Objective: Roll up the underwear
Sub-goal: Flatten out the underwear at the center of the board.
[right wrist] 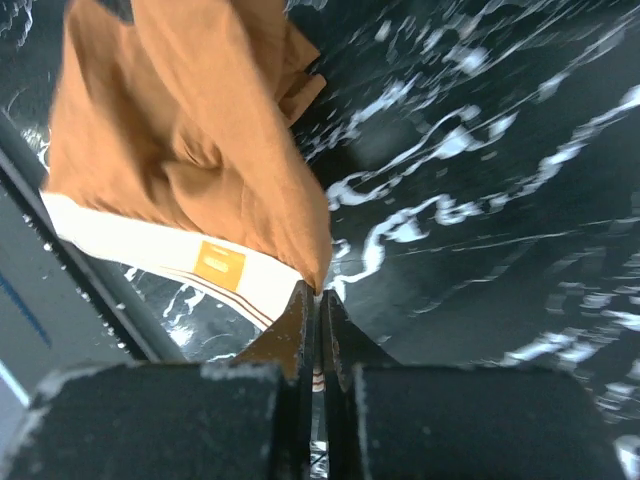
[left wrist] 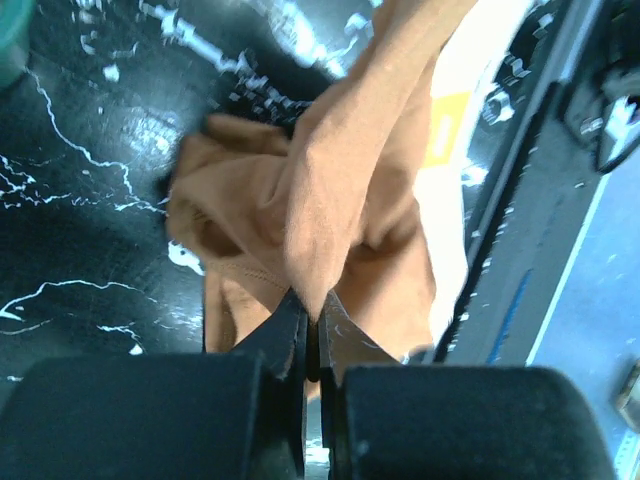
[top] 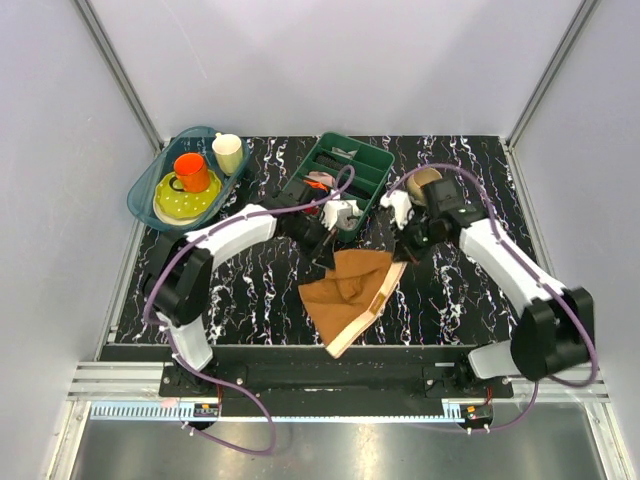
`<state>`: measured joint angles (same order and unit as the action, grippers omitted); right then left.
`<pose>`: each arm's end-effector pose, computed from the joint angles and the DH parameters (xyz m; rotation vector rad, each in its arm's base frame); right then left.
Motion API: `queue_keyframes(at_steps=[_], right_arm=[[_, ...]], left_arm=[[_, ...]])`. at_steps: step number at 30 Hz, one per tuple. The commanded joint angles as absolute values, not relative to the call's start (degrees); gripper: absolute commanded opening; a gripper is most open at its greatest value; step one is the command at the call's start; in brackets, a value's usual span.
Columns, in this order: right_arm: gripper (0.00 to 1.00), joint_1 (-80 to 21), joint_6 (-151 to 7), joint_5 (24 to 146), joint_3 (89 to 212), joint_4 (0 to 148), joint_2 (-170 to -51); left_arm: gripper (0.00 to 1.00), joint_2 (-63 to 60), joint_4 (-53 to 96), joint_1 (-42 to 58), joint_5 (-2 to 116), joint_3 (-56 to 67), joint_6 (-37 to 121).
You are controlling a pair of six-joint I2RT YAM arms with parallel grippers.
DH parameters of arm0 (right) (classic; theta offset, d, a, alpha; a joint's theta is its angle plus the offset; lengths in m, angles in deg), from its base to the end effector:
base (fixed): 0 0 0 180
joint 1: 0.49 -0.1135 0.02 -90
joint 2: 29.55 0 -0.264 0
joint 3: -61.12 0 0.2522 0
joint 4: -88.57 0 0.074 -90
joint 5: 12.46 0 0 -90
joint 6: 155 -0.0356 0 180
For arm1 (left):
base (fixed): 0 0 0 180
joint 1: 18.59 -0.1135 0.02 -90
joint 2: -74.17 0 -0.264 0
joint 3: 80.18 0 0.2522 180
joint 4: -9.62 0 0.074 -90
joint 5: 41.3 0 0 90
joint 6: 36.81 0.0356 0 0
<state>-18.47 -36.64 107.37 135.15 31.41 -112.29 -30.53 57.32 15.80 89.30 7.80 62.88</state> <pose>0.2597 0.1029 0.2415 -1.1627 2.3393 0.6414 0.2940 -0.2293 0.2052 1.2037 2.3789 -1.0890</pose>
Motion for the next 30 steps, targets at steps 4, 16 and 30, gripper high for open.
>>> queue_keyframes(at_steps=[4, 16, 30], right_arm=[[0.0, -18.2, -28.4, 100.8, 146.7, 21.5, -93.8], [0.0, -14.1, -16.0, 114.8, 156.1, 1.6, -74.9], [0.03, -12.2, -20.5, 103.0, 139.8, 27.1, -87.9]], left_arm=[[0.0, -11.6, 56.1, 18.8, 92.7, 12.0, 53.4], [0.03, 2.6, 55.2, 37.7, 79.2, 13.8, 38.6], [0.06, -5.1, 46.8, 27.1, 73.5, 4.8, 44.9]])
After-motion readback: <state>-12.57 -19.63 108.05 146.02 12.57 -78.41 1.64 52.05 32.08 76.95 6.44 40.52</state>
